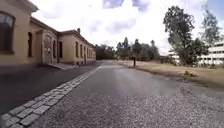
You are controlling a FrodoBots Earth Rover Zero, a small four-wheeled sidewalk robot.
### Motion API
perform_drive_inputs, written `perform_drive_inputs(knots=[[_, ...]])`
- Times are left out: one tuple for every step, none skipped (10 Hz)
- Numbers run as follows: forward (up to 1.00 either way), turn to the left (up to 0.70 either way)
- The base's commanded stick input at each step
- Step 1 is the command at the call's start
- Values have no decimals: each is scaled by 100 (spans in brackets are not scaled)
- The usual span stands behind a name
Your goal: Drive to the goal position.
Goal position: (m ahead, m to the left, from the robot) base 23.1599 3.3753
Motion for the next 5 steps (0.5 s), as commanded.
perform_drive_inputs(knots=[[70, 0], [70, 0], [70, 0], [70, 0], [70, 0]])
